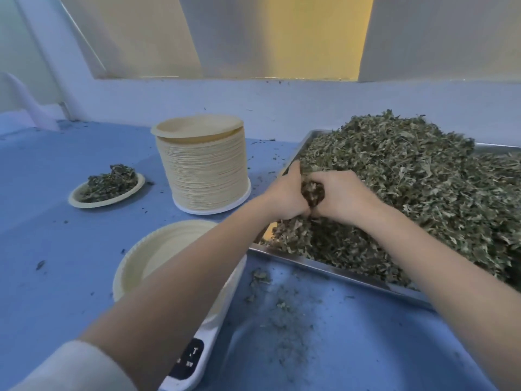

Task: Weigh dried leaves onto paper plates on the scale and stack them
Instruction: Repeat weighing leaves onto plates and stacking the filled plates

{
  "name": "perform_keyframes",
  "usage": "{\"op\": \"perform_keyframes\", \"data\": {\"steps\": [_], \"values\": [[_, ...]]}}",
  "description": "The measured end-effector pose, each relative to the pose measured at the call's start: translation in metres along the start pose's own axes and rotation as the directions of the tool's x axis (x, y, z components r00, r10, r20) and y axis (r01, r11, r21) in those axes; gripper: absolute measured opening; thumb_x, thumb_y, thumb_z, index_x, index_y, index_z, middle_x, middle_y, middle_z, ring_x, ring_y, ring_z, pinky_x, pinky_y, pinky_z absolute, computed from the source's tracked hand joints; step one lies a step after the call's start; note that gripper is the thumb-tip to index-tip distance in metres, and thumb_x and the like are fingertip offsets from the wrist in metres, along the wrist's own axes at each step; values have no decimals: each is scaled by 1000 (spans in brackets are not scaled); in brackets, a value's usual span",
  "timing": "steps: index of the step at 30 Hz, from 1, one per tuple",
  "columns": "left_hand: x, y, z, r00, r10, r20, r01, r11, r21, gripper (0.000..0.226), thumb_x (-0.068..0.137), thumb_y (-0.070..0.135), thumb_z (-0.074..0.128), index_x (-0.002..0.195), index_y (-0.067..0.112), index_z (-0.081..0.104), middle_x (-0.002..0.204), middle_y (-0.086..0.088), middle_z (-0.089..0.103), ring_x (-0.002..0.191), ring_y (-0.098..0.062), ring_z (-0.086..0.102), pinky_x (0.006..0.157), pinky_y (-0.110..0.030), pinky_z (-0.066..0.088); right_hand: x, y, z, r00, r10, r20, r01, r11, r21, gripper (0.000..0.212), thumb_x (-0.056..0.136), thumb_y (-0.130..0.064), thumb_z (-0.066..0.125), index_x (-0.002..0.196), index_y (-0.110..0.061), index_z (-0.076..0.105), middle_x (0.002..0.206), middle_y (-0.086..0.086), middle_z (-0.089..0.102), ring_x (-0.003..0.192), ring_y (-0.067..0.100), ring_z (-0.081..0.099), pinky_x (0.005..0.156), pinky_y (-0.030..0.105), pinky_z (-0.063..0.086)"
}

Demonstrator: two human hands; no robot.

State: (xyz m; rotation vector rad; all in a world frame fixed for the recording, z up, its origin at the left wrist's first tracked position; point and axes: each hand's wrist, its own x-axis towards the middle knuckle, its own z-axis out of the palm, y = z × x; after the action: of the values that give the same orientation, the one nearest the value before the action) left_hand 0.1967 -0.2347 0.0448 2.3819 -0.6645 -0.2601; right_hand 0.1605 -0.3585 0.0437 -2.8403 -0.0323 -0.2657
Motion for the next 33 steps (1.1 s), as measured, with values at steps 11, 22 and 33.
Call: {"op": "perform_keyframes", "data": {"steps": [11,22,33], "values": [[-22,14,-46,995,26,-101,-32,997,-67,54,83,-4,53,132,16,41,121,-12,55,104,-27,54,71,-35,47,4,-35,-36,993,-80,-92,94,981,168,67,72,-15,75,134,-22,51,123,12,61,39,-5,56,41,6,42],[-107,-32,-113,980,-61,-189,21,978,-206,48,76,-13,53,115,16,52,94,-6,58,85,-21,56,55,-24,46,-11,-140,-34,974,-224,-44,223,891,395,61,76,-6,72,132,-21,54,81,-5,50,38,-5,56,37,11,43],[-152,-90,-111,971,-236,40,240,950,-201,72,88,14,63,147,29,24,144,3,37,120,-19,48,80,-35,55,-15,-156,8,928,-221,300,81,906,416,48,73,-24,80,117,-24,60,102,2,59,65,14,68,49,24,55]]}}
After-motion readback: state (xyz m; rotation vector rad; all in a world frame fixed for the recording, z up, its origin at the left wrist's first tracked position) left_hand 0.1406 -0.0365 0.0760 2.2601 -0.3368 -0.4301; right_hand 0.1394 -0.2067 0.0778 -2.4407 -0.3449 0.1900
